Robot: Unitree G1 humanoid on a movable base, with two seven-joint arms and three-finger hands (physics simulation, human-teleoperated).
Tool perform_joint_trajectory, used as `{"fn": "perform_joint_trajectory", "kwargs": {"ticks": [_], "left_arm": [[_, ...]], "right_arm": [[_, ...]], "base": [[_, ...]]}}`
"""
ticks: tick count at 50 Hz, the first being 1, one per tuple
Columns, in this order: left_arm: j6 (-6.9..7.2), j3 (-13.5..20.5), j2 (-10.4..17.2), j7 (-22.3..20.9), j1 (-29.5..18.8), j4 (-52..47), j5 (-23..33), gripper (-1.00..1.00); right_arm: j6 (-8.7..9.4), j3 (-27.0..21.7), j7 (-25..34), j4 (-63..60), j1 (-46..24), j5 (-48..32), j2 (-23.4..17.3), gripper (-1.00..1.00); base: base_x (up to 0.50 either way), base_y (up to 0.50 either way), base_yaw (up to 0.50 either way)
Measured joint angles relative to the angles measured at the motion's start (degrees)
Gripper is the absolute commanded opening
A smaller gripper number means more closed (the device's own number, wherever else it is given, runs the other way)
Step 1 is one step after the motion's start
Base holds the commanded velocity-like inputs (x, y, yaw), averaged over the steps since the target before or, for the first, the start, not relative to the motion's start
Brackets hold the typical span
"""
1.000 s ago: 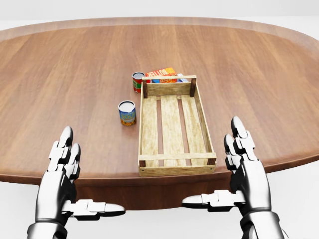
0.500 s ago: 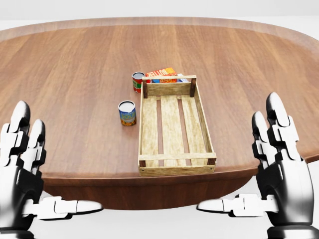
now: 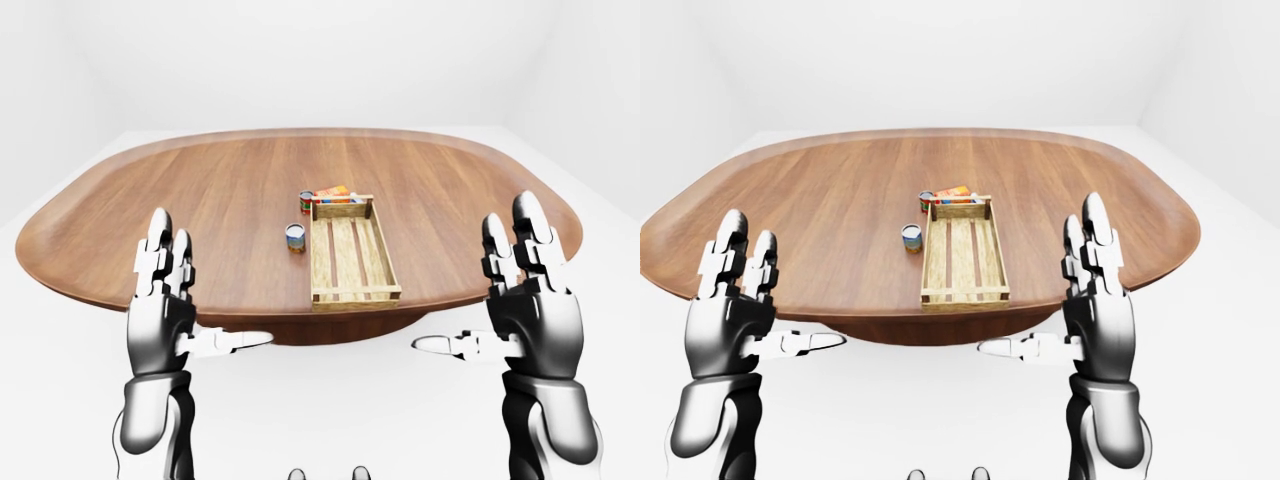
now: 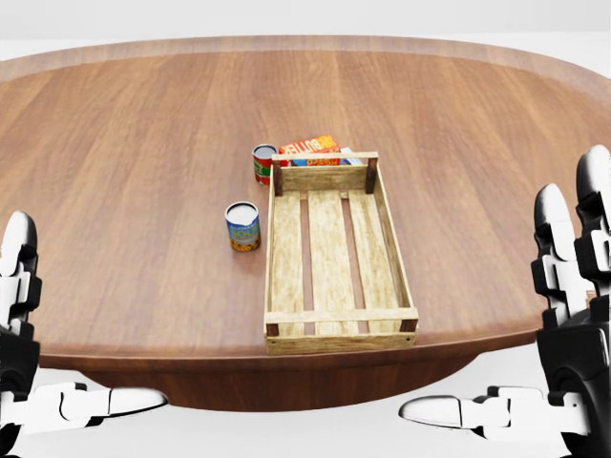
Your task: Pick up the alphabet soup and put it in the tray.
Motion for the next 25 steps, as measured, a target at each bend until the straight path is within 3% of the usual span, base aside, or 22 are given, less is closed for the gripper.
{"fn": "perform_joint_trajectory", "kwargs": {"ticks": [25], "left_arm": [[0.00,0.86,-0.29,0.01,0.12,0.10,-0.22,1.00]], "right_arm": [[0.00,0.09,1.30,-1.31,0.59,-1.08,0.37,0.98]], "base": [[0.50,-0.02,0.00]]}}
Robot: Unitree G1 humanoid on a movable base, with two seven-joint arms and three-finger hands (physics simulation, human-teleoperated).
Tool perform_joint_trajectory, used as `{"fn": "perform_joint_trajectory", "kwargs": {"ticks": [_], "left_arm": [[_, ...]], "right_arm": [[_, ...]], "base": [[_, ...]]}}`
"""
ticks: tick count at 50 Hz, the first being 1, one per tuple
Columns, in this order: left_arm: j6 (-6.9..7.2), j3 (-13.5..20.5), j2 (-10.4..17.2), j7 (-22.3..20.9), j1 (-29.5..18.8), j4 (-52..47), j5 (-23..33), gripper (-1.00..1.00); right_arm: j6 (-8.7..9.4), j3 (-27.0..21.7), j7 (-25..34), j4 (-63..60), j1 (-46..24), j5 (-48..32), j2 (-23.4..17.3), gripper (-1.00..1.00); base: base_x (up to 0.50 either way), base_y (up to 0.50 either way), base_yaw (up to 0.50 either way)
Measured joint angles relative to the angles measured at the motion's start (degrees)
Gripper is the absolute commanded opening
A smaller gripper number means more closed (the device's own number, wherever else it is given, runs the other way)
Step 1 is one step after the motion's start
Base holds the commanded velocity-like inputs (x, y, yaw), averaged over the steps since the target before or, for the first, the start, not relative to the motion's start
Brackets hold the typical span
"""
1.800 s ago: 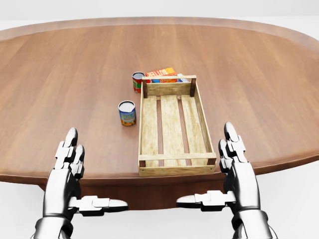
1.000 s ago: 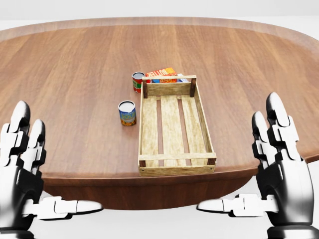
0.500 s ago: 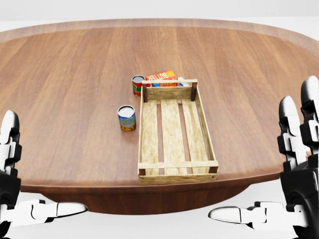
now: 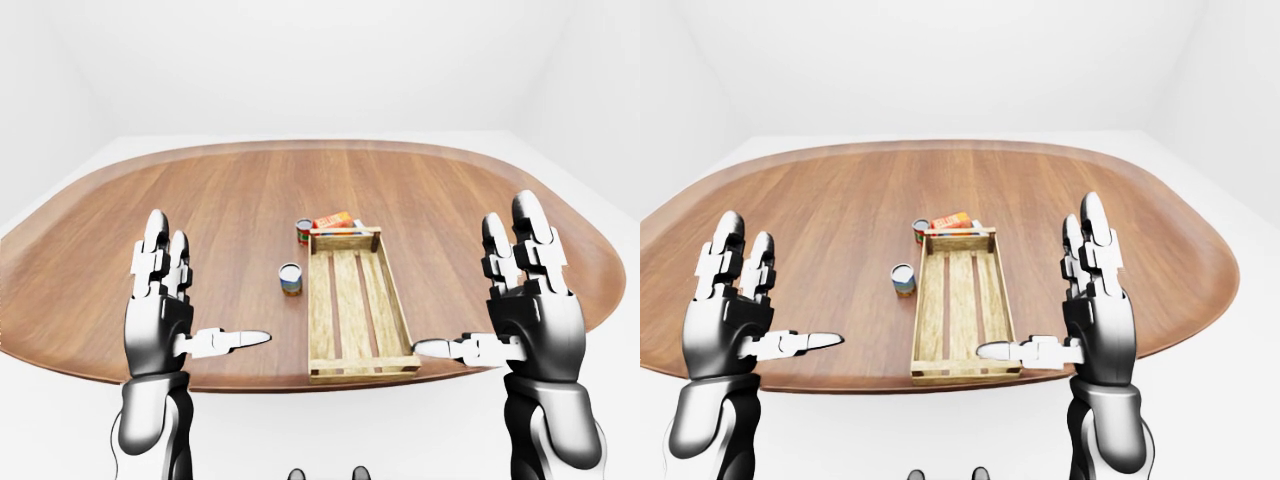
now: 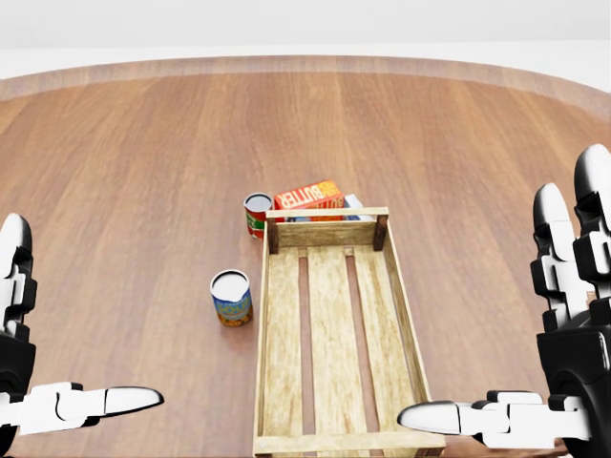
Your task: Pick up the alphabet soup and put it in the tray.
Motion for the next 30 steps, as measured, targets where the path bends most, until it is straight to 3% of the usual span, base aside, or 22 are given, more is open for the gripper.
{"fn": "perform_joint_trajectory", "kwargs": {"ticks": [8,30], "left_arm": [[0.00,0.09,0.01,0.09,0.03,-0.16,-0.08,1.00],[0.00,-0.42,-0.06,0.43,-0.30,-0.69,0.08,1.00]], "right_arm": [[0.00,0.15,0.04,-0.30,0.17,0.06,0.08,0.98],[0.00,0.12,0.56,-0.89,0.70,-1.48,0.22,0.98]], "base": [[0.50,-0.29,0.00],[0.50,0.05,0.00]]}}
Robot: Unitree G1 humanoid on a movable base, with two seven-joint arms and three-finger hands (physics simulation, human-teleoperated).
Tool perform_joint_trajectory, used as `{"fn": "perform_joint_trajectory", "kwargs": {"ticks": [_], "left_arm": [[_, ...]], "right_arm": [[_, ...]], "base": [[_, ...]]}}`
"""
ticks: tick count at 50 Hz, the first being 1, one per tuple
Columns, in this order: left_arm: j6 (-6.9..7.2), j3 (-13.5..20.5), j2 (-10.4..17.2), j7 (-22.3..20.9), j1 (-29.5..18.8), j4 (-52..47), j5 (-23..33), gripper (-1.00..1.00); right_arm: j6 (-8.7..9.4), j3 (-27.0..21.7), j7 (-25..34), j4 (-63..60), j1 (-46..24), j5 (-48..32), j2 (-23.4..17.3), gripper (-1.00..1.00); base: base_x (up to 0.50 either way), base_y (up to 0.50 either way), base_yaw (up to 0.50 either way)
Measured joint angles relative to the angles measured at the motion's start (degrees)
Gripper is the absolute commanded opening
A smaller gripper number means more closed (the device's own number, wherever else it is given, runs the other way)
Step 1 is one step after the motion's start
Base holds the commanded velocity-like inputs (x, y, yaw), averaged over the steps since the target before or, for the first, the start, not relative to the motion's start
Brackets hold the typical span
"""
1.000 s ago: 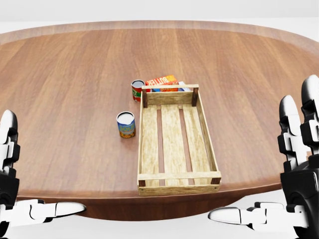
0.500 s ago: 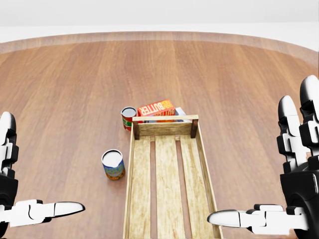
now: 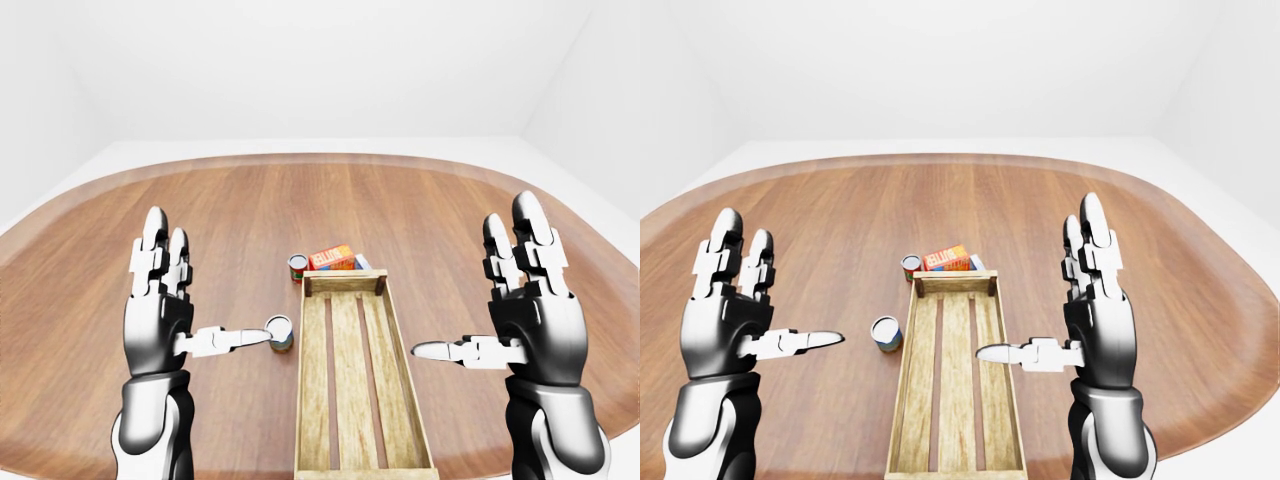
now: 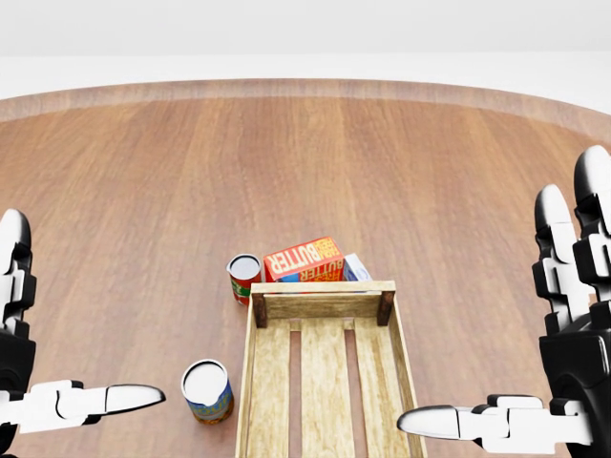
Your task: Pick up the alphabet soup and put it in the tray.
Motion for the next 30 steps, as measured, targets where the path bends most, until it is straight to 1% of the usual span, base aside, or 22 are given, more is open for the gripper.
{"fn": "perform_joint_trajectory", "kwargs": {"ticks": [5,12,17,20,25,30], "left_arm": [[0.00,-0.16,0.01,0.07,0.08,0.24,0.13,1.00],[0.00,-0.20,0.08,0.13,0.08,0.43,0.18,1.00],[0.00,-0.04,0.24,-0.01,0.08,0.21,0.29,1.00],[0.00,0.05,0.81,-0.90,0.02,-0.57,0.89,1.00],[0.00,-0.02,2.28,-3.43,-0.42,-0.86,4.90,1.00],[0.00,-0.48,3.92,-7.01,-1.14,0.31,12.11,1.00]], "right_arm": [[0.00,-0.13,0.00,0.02,0.01,0.28,0.08,0.98],[0.00,-0.30,-0.11,0.01,-0.02,0.95,0.15,0.98],[0.00,-0.24,-0.23,-0.10,-0.01,1.34,0.18,0.98],[0.00,-0.29,-0.28,-0.19,0.04,1.63,0.18,0.98],[0.00,-0.40,-0.44,-0.34,0.05,2.18,0.27,0.98],[0.00,-0.43,-0.63,-0.43,0.02,2.82,0.28,0.98]], "base": [[0.50,0.02,0.00],[0.49,-0.25,0.00],[0.00,0.00,0.00],[0.00,0.00,0.00],[0.00,0.00,0.00],[0.00,0.00,0.00]]}}
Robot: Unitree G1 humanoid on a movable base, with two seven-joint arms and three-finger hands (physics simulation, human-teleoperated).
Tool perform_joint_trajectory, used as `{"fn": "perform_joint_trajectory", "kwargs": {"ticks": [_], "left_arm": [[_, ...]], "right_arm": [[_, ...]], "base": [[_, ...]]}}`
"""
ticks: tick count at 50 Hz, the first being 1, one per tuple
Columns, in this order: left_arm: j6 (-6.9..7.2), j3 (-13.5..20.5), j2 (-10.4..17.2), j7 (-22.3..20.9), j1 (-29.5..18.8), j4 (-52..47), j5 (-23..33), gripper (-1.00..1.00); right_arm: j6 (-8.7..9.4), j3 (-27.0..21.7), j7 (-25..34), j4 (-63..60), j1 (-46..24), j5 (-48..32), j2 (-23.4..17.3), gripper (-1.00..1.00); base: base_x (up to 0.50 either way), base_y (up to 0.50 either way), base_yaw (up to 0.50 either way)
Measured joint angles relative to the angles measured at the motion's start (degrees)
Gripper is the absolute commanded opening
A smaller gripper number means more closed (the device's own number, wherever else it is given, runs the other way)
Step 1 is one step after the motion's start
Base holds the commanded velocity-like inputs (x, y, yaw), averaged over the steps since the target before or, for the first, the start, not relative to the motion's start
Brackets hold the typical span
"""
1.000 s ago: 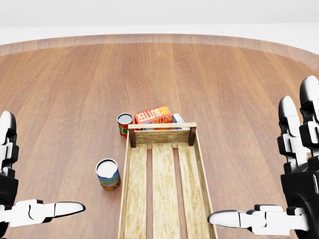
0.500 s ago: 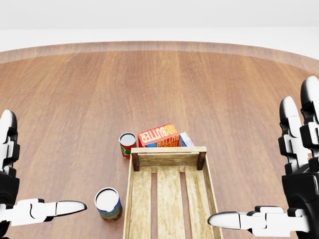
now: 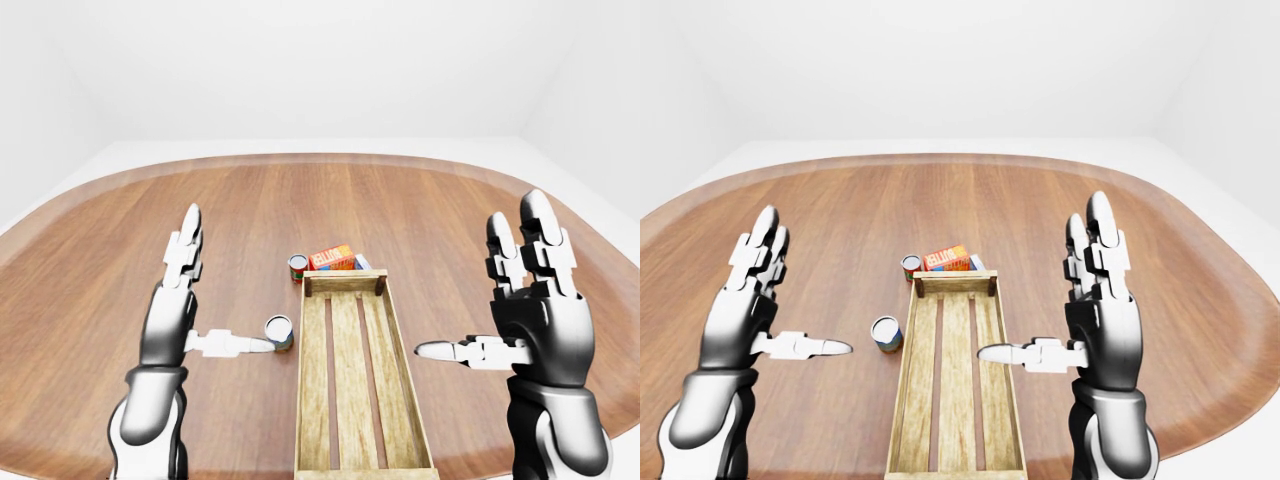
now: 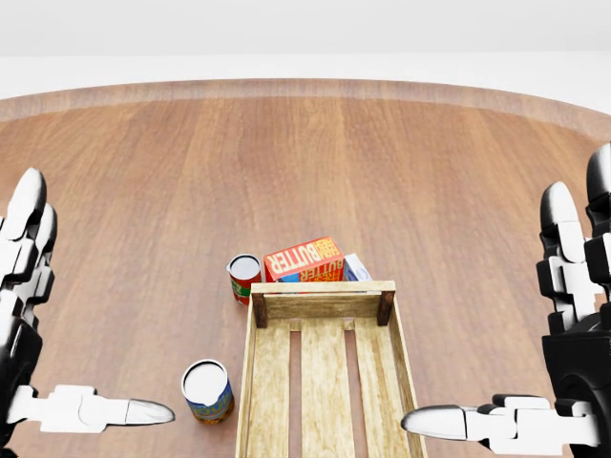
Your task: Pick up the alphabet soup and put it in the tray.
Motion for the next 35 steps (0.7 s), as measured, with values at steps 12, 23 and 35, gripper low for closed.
{"fn": "perform_joint_trajectory", "kwargs": {"ticks": [12,23,35], "left_arm": [[0.00,-1.70,4.14,-10.54,-5.67,9.44,21.31,1.00],[0.00,-2.81,6.94,-16.65,-12.27,22.23,34.45,1.00],[0.00,-4.59,8.82,-21.19,-20.17,35.16,42.52,1.00]], "right_arm": [[0.00,0.57,-0.03,-1.50,0.32,0.69,-0.13,0.98],[0.00,1.22,0.19,-2.96,0.89,0.45,-0.12,0.98],[0.00,1.49,0.30,-4.95,1.41,0.64,-0.02,0.98]], "base": [[0.00,0.00,0.00],[0.00,0.00,0.00],[0.00,0.00,0.00]]}}
